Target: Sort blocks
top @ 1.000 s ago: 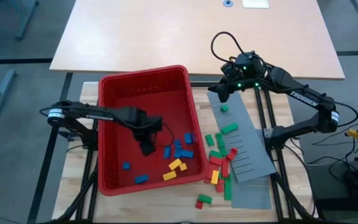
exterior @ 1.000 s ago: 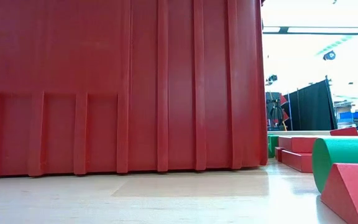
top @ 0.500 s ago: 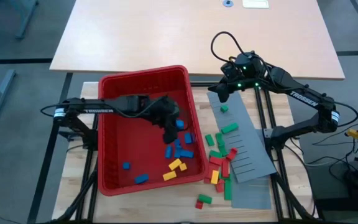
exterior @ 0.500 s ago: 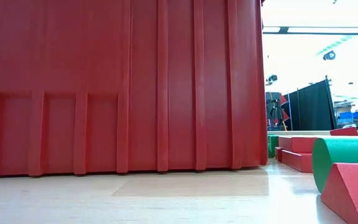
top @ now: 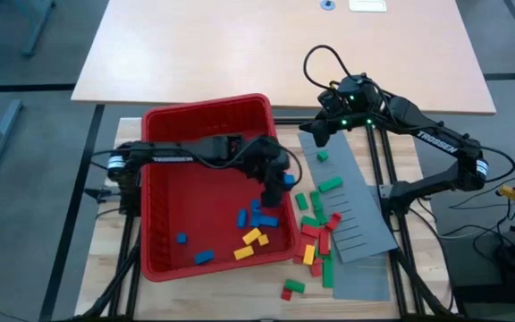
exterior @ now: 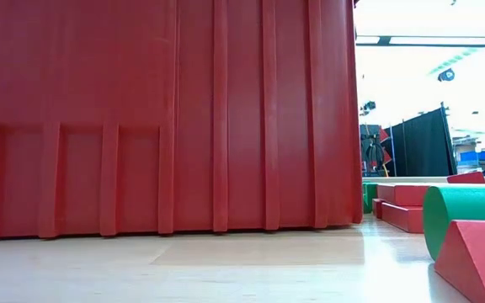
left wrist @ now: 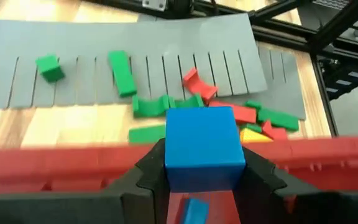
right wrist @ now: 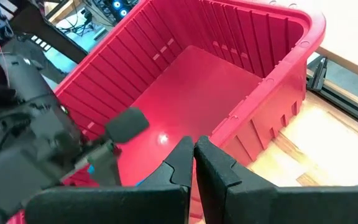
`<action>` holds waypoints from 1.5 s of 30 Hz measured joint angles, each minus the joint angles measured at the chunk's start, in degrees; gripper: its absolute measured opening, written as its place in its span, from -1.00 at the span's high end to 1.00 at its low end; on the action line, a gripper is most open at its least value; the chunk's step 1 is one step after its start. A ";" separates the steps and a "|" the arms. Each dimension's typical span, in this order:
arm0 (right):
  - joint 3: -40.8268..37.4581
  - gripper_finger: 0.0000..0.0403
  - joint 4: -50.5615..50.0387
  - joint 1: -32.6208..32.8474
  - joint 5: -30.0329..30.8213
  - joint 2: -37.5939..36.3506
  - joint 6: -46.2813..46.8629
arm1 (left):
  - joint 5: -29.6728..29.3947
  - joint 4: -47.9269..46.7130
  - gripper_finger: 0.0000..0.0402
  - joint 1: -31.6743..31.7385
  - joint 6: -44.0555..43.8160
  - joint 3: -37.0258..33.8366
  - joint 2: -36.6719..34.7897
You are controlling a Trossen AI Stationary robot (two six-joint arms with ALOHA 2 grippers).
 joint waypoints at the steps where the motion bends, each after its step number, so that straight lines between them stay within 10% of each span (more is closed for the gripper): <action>1: 0.00 1.00 0.03 -0.02 0.00 0.00 0.11 | 0.06 0.03 0.45 0.00 0.11 1.14 0.98; 15: 0.00 1.00 0.00 -0.02 0.94 0.00 0.15 | 8.19 0.64 0.40 -0.23 1.48 13.04 10.99; 26: 0.00 1.00 -0.03 0.00 0.94 0.02 0.07 | 8.59 -1.41 -0.85 -0.17 2.39 12.21 11.06; 45: 0.00 1.00 -0.41 -0.01 0.94 0.00 -0.30 | 1.50 -24.53 -0.55 1.99 7.70 11.22 2.03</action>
